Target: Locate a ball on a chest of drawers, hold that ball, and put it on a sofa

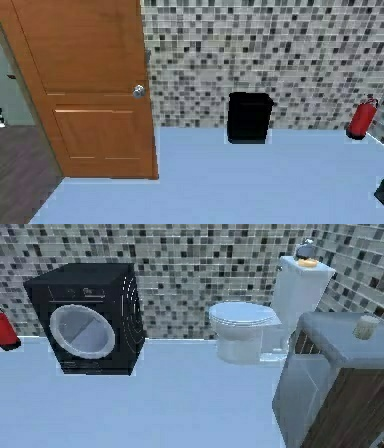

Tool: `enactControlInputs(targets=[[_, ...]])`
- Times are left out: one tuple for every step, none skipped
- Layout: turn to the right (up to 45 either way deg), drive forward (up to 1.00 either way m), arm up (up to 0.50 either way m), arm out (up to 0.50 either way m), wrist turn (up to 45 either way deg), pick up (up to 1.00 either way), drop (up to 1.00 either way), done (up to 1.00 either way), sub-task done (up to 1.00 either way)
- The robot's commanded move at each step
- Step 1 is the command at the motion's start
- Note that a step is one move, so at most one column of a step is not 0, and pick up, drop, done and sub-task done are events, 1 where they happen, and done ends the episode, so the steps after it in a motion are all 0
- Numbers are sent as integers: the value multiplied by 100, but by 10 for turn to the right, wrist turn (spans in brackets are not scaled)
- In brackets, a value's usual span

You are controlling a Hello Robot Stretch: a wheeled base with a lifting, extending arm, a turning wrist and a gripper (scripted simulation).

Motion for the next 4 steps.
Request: enactControlInputs(targets=[[-390, 0, 0, 0, 0, 0, 0, 0, 0], [0, 90, 0, 0, 0, 0, 0, 0, 0], [-150, 0, 0, 0, 0, 0, 0, 0, 0], [0, 50, 0, 0, 0, 0, 0, 0, 0]])
